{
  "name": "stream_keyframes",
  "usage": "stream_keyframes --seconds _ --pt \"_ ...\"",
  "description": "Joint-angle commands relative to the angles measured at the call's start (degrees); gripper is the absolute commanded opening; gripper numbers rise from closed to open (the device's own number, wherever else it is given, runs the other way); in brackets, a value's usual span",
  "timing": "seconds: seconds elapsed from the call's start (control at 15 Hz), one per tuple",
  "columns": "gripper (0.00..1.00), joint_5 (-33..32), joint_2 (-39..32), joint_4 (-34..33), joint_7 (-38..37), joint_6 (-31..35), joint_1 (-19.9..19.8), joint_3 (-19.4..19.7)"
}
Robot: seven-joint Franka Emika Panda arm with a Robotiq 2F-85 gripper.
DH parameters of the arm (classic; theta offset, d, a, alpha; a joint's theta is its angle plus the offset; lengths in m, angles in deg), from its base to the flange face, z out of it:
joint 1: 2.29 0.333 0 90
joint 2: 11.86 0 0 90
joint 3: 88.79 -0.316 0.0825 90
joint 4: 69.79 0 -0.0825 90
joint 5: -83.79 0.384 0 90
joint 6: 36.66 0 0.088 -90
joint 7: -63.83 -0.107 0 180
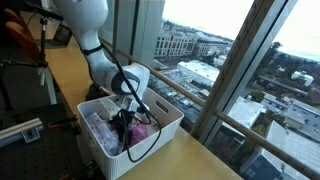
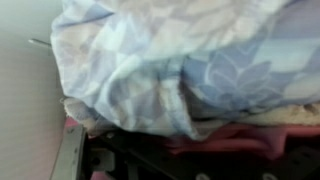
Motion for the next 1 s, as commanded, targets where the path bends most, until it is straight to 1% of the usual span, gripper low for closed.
stream_keyframes --seconds 0.0,0.27,0.33,0.47,0.53,0.6,0.67,0.93 --pt "0.66 1.4 -2.3 -0.5 0.0 2.2 0.4 0.5" --pt "0.38 3.3 1.2 0.1 0.5 1.3 0.0 -0.3" --pt "0.3 4.2 2.5 0.2 0.9 0.7 -0.3 -0.5" --pt "0.16 6.3 5.4 0.5 1.9 -0.1 -0.8 -0.9" --pt "0.07 7.6 7.2 0.6 2.5 -0.7 -0.9 -1.2" --pt "0.01 8.8 8.9 0.7 3.1 -1.1 -1.0 -1.4" --pt "0.0 10.0 11.2 0.7 3.5 -1.7 -0.8 -1.7" --pt "0.0 13.8 19.8 -0.4 4.5 -3.7 0.0 -3.3"
